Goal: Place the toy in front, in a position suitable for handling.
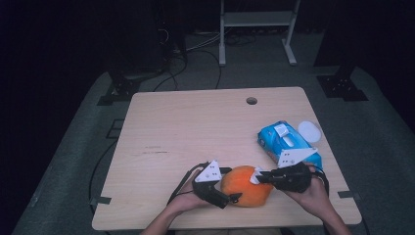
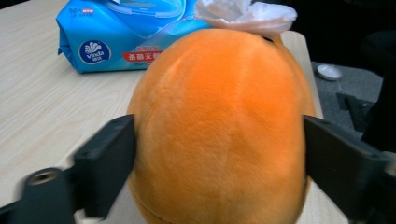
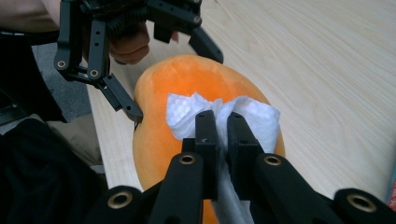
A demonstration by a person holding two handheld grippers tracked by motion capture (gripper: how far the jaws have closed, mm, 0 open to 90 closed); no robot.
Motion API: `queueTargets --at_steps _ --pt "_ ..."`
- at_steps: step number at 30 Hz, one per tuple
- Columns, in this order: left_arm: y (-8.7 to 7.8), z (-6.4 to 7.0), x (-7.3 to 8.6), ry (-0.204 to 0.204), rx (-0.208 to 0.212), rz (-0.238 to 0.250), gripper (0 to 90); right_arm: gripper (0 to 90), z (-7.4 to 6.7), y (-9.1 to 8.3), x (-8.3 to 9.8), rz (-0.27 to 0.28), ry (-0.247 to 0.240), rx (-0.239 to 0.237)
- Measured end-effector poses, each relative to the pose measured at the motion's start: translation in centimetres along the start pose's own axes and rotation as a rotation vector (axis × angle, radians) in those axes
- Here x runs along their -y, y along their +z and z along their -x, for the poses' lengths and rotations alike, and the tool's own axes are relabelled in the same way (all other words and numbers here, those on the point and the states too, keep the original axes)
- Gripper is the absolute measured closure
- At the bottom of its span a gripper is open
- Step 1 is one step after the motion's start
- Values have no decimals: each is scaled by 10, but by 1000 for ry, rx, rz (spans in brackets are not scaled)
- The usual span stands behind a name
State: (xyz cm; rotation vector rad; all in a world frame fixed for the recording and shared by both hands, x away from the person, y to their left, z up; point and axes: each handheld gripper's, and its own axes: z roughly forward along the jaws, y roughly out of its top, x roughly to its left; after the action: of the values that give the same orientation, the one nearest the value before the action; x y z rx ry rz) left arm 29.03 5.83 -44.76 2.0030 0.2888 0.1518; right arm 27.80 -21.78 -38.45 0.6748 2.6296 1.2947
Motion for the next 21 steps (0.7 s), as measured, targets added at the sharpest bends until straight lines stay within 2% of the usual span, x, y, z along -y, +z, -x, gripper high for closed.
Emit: queueTargets --at_steps 1,4,5,7,10,12,16,19,21 --pt "-1 1 -2 14 -12 -3 224 843 0 0 -1 3 -1 5" --pt "-5 5 -8 65 -59 13 308 843 -1 -2 -4 41 0 9" --pt "-7 7 -11 78 -71 24 323 843 -3 -4 -7 61 3 7" --pt "-9 14 -19 143 -122 27 339 843 -7 -5 -14 103 -2 -5" --pt "-12 19 -24 199 -172 14 343 843 -16 -1 -23 102 -38 3" --pt "-12 16 -21 180 -154 16 345 843 -17 1 -24 83 -56 24" --pt "-10 14 -16 132 -105 31 301 843 -7 5 -10 51 -19 17" --pt "-8 15 -17 137 -103 35 306 843 -4 0 -7 64 4 17" --pt "-4 20 -18 150 -96 38 309 843 -10 1 -11 73 -17 15"
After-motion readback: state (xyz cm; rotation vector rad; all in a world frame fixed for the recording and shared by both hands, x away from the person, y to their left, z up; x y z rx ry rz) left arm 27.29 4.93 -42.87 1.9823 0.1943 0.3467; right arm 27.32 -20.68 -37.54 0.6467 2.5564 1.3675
